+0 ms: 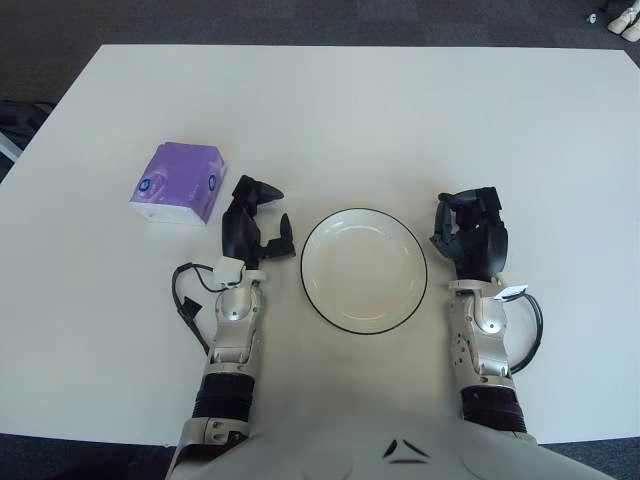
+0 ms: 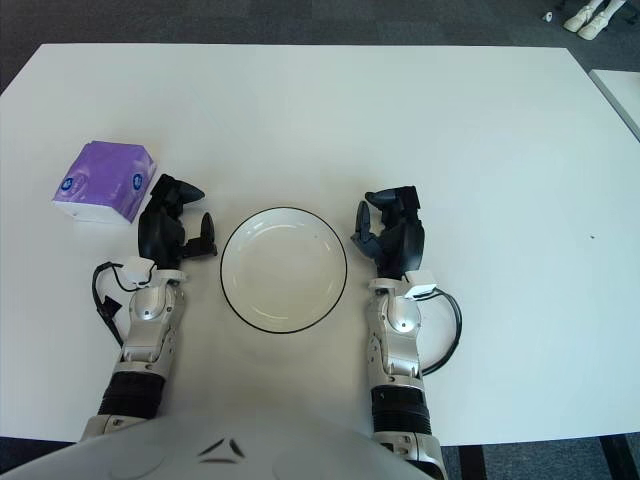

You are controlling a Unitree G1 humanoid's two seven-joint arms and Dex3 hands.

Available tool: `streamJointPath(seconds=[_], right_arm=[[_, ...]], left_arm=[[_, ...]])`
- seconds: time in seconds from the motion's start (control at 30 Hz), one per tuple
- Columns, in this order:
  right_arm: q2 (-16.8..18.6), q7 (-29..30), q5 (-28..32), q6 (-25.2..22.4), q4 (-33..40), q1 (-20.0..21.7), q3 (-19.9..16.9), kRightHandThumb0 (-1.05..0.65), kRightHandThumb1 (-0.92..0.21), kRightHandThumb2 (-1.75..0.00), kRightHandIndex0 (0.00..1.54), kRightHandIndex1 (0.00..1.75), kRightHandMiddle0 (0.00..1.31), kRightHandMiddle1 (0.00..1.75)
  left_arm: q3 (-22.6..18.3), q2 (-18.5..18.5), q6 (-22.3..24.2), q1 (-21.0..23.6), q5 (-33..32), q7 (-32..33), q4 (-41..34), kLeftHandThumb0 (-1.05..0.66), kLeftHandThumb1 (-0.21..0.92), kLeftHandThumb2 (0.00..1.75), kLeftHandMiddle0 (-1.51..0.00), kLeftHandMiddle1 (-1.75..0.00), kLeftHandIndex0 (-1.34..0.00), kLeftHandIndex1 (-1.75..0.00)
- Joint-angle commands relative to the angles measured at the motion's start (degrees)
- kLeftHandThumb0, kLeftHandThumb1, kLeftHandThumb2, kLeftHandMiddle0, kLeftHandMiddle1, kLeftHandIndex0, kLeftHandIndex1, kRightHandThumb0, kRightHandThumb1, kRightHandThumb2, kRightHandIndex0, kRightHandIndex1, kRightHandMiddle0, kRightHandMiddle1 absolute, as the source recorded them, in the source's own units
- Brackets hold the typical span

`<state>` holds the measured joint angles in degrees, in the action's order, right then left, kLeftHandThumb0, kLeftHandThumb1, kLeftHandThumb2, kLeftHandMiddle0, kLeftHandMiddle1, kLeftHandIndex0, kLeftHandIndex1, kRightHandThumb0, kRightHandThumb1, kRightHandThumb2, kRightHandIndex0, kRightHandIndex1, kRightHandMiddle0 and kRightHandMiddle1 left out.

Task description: Put the tissue paper into the plate.

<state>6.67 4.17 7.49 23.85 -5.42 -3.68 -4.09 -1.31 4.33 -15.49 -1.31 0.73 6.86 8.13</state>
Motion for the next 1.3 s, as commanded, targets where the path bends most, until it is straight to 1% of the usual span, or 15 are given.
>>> streamJointPath(seconds=[0.0, 0.33, 0.63, 0.83, 0.93, 0.97, 1.0, 1.03, 1.07, 1.1, 1.17, 1.27], right_arm=[[2.4, 0.4, 0.8, -2.5, -4.7, -6.1, -0.1, -0.38, -0.69, -0.86, 0.5, 1.36, 0.33, 1.75], [2.4, 0.2, 1.1, -2.5, -4.8, -6.3, 0.0, -0.38, -0.67, -0.88, 0.5, 1.36, 0.34, 1.75], [2.4, 0.0, 1.1, -2.4, -5.0, -6.3, 0.0, -0.38, -0.7, -0.84, 0.5, 1.35, 0.32, 1.75], [2.4, -0.1, 1.0, -2.4, -5.1, -6.3, 0.1, -0.38, -0.71, -0.82, 0.49, 1.35, 0.31, 1.75], [2.4, 0.0, 0.9, -2.3, -5.3, -6.3, 0.1, -0.38, -0.72, -0.82, 0.5, 1.35, 0.31, 1.75], [2.5, 0.0, 1.0, -2.2, -5.5, -6.2, 0.0, -0.38, -0.71, -0.82, 0.5, 1.35, 0.31, 1.75], [2.5, 0.1, 1.0, -2.1, -5.7, -6.1, 0.0, -0.38, -0.71, -0.83, 0.5, 1.35, 0.32, 1.75], [2.6, 0.1, 1.0, -2.0, -5.8, -6.1, 0.0, -0.38, -0.7, -0.84, 0.51, 1.36, 0.32, 1.75], [2.7, 0.1, 1.0, -1.9, -5.9, -6.0, 0.0, -0.38, -0.69, -0.85, 0.51, 1.36, 0.33, 1.75], [2.7, 0.2, 1.0, -1.9, -6.0, -6.0, 0.0, -0.38, -0.68, -0.86, 0.51, 1.36, 0.33, 1.75], [2.8, 0.3, 1.1, -1.9, -6.2, -5.9, 0.0, -0.38, -0.67, -0.88, 0.51, 1.36, 0.34, 1.75], [2.9, 0.5, 0.9, -1.9, -6.3, -5.9, 0.1, -0.39, -0.66, -0.89, 0.51, 1.36, 0.35, 1.75]], left_arm=[[-1.0, -0.9, 1.8, -4.9, 0.0, -0.3, 4.3, -0.01, 0.14, 1.53, -0.76, -1.71, -0.52, -1.75], [-1.0, -1.0, 2.1, -4.9, 0.2, -0.2, 4.2, -0.01, 0.14, 1.51, -0.76, -1.69, -0.51, -1.75], [-0.9, -1.2, 2.6, -5.0, 0.4, 0.0, 4.1, -0.01, 0.16, 1.5, -0.74, -1.71, -0.5, -1.75], [-0.6, -1.4, 1.5, -5.3, 2.3, 1.2, 3.8, -0.01, 0.16, 1.51, -0.74, -1.72, -0.5, -1.75], [-0.2, -2.5, -4.0, -5.3, 7.3, 4.6, 3.7, -0.01, 0.16, 1.5, -0.74, -1.72, -0.49, -1.75], [-0.2, -3.8, -6.6, -5.4, 11.1, 6.8, 2.1, -0.01, 0.17, 1.5, -0.73, -1.73, -0.48, -1.75], [-0.2, -4.7, -8.2, -5.5, 13.7, 8.3, 0.9, -0.01, 0.16, 1.51, -0.74, -1.73, -0.48, -1.75], [-0.2, -5.3, -9.3, -5.5, 15.4, 9.3, 0.3, -0.01, 0.16, 1.52, -0.74, -1.74, -0.48, -1.75], [-0.2, -6.5, -10.4, -5.4, 19.2, 11.7, -0.3, -0.01, 0.15, 1.52, -0.75, -1.74, -0.49, -1.75], [-0.3, -7.2, -11.0, -5.3, 21.7, 13.3, -0.5, -0.01, 0.14, 1.54, -0.76, -1.74, -0.5, -1.75], [-0.2, -9.5, -12.3, -5.1, 28.5, 17.9, -1.4, -0.01, 0.09, 1.59, -0.8, -1.74, -0.53, -1.75], [-0.3, -12.8, -14.2, -4.8, 34.6, 22.1, -3.2, -0.01, 0.03, 1.66, -0.85, -1.75, -0.57, -1.75]])
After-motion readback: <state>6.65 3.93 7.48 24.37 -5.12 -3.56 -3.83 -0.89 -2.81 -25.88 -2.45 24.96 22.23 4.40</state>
